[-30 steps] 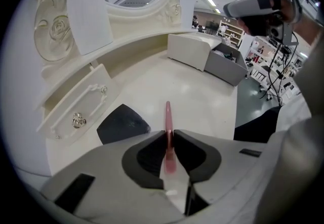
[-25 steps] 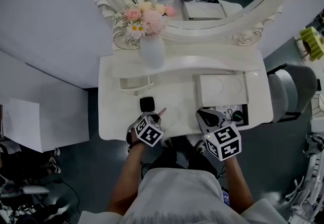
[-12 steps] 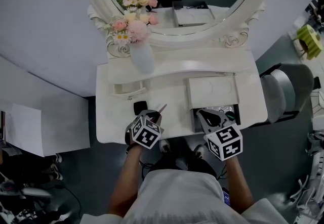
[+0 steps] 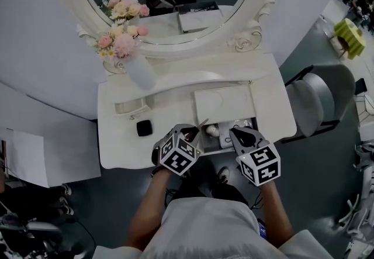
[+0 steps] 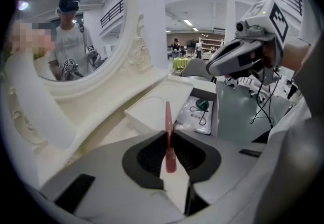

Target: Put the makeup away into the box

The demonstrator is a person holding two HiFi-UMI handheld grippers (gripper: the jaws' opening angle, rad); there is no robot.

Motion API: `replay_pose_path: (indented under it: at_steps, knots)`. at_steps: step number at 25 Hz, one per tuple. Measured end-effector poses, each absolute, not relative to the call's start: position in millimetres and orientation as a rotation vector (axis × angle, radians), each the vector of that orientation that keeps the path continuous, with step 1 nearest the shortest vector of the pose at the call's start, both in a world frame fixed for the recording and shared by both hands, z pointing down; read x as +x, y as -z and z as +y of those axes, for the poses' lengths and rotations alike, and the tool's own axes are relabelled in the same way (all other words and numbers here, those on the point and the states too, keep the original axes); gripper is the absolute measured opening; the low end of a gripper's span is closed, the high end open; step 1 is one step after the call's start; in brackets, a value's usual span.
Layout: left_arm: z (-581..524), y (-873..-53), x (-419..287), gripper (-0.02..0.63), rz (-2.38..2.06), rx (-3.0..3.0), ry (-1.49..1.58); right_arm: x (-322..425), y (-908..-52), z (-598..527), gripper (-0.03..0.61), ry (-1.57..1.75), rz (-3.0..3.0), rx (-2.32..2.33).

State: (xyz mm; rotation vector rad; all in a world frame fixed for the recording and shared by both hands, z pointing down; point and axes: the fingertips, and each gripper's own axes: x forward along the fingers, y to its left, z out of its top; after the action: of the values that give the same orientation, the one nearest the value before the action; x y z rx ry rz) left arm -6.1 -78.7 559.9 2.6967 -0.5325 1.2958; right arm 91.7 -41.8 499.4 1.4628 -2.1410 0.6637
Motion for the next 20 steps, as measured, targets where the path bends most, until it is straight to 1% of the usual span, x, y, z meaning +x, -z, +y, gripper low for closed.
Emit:
replay_pose_path:
  at_steps: [10,20]
  knots:
    - [-53.6,-571.0,99.6,0.061,-0.36,2.744,-1.366,174.5,-514.3,-13.4,0.002,-0.723,-2.096,1.521]
    - [-45.9,-610.6,155.9,0.061,-0.294,2.741,-1.614,234.3,-527.0,5.4,0.002,-0.765,-2.078,1.557]
